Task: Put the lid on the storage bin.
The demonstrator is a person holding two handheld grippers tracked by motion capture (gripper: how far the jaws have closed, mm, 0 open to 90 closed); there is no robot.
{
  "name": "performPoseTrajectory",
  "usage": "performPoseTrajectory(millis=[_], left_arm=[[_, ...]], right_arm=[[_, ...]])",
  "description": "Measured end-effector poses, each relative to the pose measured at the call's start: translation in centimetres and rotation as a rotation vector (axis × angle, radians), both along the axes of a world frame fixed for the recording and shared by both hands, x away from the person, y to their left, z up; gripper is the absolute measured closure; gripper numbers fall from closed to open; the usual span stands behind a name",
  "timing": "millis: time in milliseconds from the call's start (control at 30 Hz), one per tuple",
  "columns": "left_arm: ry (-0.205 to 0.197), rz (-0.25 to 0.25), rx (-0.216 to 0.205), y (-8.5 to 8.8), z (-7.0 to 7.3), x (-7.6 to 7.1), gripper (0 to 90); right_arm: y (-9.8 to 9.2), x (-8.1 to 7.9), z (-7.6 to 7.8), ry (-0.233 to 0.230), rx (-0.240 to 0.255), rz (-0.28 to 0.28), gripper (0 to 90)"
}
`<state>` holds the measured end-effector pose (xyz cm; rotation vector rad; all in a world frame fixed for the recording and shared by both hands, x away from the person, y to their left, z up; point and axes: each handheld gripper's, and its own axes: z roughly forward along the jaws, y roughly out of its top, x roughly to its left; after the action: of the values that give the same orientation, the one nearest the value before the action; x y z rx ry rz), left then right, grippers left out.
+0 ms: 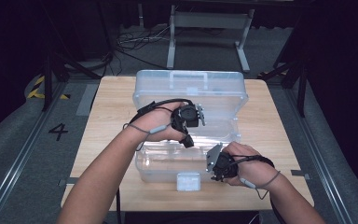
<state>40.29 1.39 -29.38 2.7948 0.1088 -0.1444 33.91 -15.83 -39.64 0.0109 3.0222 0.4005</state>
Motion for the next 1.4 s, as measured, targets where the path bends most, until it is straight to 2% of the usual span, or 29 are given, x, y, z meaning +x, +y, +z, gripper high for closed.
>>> performPoseTrajectory(millis=[333,533,700,800,1033,1200,1400], left_arm=[[-0.01,-0.006,0.007,0.0,-0.1,-0.3,87.4],[-0.009,-0.002,0.013,0.0,-0.2,-0.4,87.6],[-0.015,0.001,0.016,-0.1,-0.2,-0.5,88.0],[-0.017,-0.001,0.016,-0.1,-0.2,-0.5,88.1],[-0.02,0.005,0.017,-0.1,-0.2,-0.5,88.2],[-0.018,0.006,0.019,-0.1,-0.1,-0.5,88.3],[-0.021,0.01,0.016,-0.1,-0.2,-0.6,88.3]], right_arm=[[0.1,-0.1,0.0,-0.007,-0.003,-0.001,78.6],[-0.2,-0.3,0.9,-0.023,0.027,-0.008,79.0],[-0.9,-0.7,2.4,-0.036,0.084,-0.009,79.8],[-1.3,-1.1,3.5,-0.061,0.13,-0.013,81.1],[-1.6,-1.4,4.5,-0.086,0.164,0.001,84.2],[-2.2,-1.6,5.4,-0.076,0.225,-0.005,88.7],[-2.9,-1.7,6.2,-0.07,0.286,-0.024,90.0]])
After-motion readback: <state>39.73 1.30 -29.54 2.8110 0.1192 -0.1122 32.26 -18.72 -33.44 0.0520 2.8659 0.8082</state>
